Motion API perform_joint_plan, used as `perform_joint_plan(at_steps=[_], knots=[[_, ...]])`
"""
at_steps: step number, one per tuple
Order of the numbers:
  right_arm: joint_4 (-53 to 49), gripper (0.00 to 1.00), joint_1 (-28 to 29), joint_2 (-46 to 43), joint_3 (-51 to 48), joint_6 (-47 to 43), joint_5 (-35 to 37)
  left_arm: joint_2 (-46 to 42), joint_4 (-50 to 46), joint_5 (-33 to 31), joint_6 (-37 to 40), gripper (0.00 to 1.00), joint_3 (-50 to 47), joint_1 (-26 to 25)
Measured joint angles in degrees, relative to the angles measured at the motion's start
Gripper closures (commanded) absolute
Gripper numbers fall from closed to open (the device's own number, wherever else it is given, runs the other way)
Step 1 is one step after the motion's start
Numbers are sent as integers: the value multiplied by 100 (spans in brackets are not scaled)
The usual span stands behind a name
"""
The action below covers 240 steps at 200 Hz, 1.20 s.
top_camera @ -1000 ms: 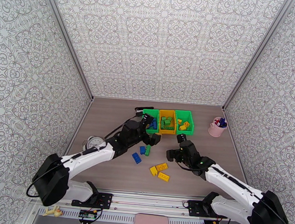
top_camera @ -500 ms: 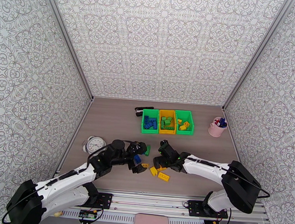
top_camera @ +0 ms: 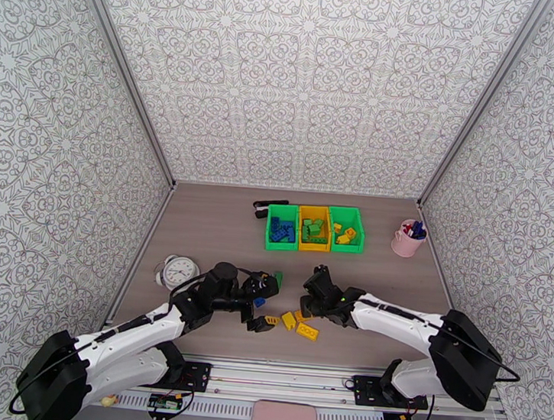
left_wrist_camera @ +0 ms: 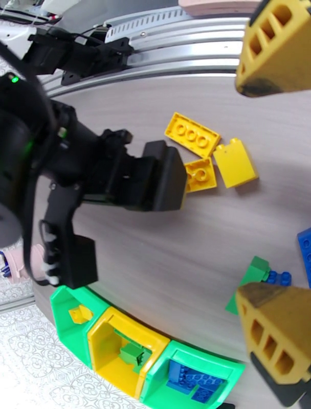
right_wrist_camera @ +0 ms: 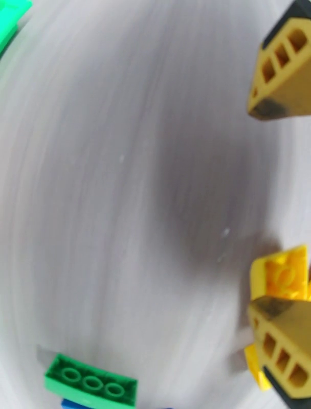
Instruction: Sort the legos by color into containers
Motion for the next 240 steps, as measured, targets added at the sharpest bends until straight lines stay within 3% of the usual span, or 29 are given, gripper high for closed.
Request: perform_joint_plan(at_steps=[63, 147, 240], knots=[[142, 3, 310, -11, -9, -243, -282, -2, 2, 76, 15, 0, 0, 76], [59, 14, 153, 197, -98, 120, -74, -15, 2, 79, 55, 0, 0, 85], [-87, 9, 63, -221, -195, 507, 199, -15, 142, 122, 74, 0, -44, 129]])
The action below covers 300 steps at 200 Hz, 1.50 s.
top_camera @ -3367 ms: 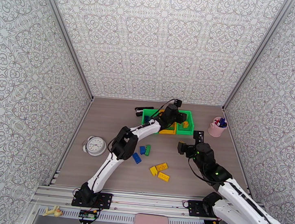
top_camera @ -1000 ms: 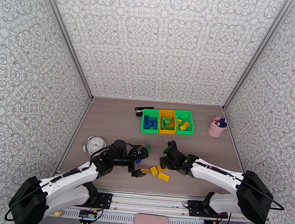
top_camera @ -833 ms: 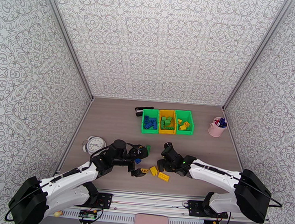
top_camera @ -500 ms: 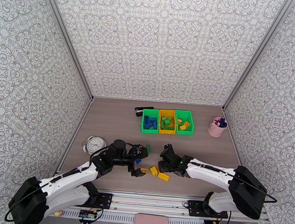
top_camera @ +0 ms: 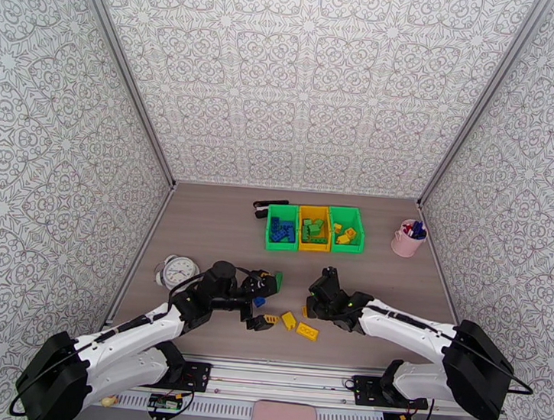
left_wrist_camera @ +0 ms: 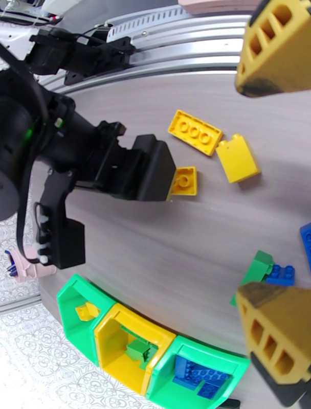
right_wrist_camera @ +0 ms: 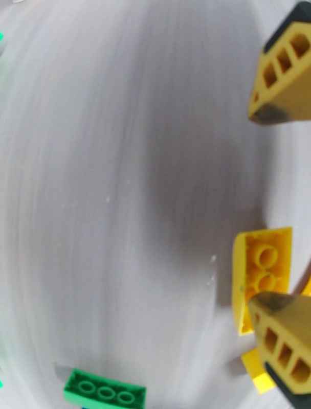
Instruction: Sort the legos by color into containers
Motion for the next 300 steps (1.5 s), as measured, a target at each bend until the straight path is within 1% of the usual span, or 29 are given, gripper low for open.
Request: perform_joint_plan(at_steps=[52, 104, 130, 174, 208, 245, 273, 300], knots=[[114, 6, 354, 409, 389, -37, 0, -63, 81, 81, -2, 0, -31, 120], [79, 6, 361, 850, 389, 164, -46, -229, 164, 103, -2, 0, -111, 129], [61, 7, 361, 1023, 389, 243, -48, -229, 164, 105, 2, 0, -111, 129], [103, 15, 361, 1250, 468, 304, -127, -223, 168, 116, 0, 0, -111, 129], [173, 29, 361, 1261, 472, 337, -153, -208, 168, 146, 0, 0, -111, 129], [260, 41, 354, 1261, 466, 433, -157, -208, 216, 144, 0, 0, -111, 129], [304, 45, 356, 1241, 450, 411, -164, -208, 221, 144, 0, 0, -114, 129], [306, 45, 354, 1056, 435, 409, -160, -208, 256, 144, 0, 0, -118, 129]])
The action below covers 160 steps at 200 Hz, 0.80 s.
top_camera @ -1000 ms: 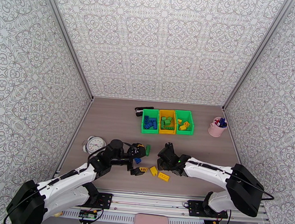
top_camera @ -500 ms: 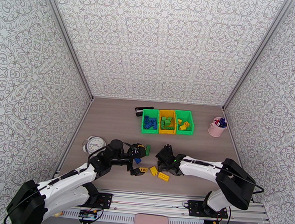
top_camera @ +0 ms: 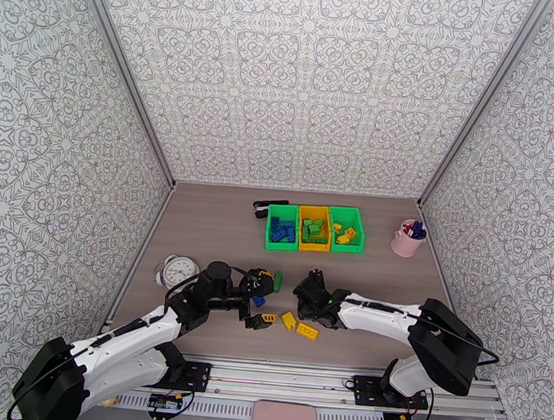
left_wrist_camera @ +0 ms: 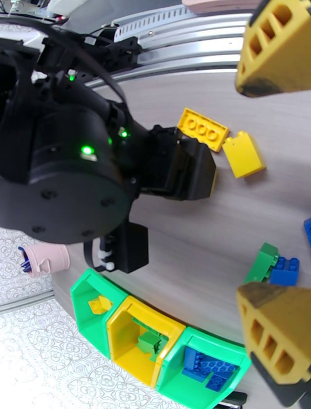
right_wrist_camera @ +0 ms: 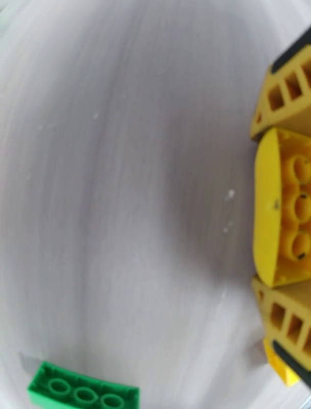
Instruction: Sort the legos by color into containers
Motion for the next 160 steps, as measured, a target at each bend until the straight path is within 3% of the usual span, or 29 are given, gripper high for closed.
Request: perform_joint_plan(at_steps=[41, 93, 160], knots=[[2, 45, -107, -365, 0, -92, 7, 0, 127, -22, -101, 0, -31, 52], [155, 46, -638, -616, 52, -474, 0, 144, 614, -144, -645, 0, -42, 245], [459, 46, -1392, -433, 894, -1322, -232, 168, 970, -385, -1062, 0, -74, 420]])
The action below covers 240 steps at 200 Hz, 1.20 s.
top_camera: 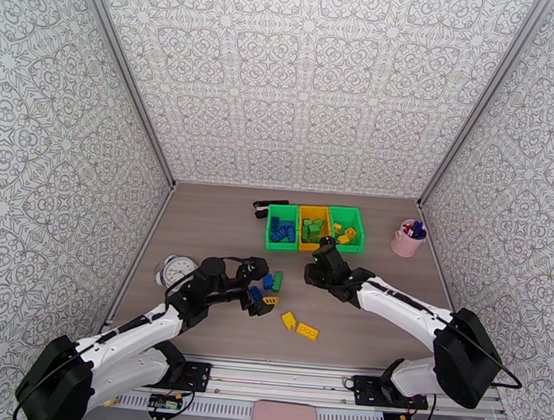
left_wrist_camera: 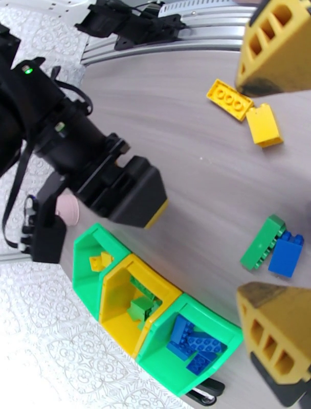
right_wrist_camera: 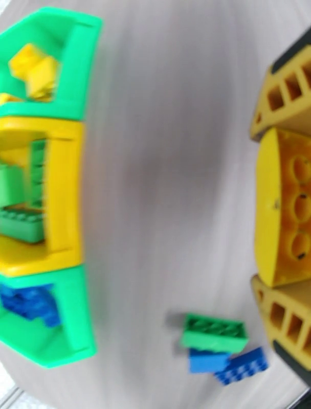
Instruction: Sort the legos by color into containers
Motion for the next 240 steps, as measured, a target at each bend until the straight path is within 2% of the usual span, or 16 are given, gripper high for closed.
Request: perform_joint_plan(at_steps=[51, 106, 164, 200, 217, 240], knots=[[111, 45, -492, 422, 544, -492, -284, -17, 166, -149, -192, 0, -33, 149], [144, 45, -1088, 1314, 1445, -962, -595, -116, 205, -286, -188, 0, -96, 186], [140, 45, -2031, 1886, 2382, -1338, -776, -175, 212, -289, -177, 0, -96, 208], [140, 44, -2509, 2540, 3027, -1451, -850, -199, 205, -291, -162, 0, -96, 256], [125, 40, -2634, 2922, 3314, -1495, -868, -232, 201, -291, -138, 0, -96, 260], [55, 24, -2702, 3316, 3600, -1541, -866, -262, 201, -291, -101, 0, -96, 275]])
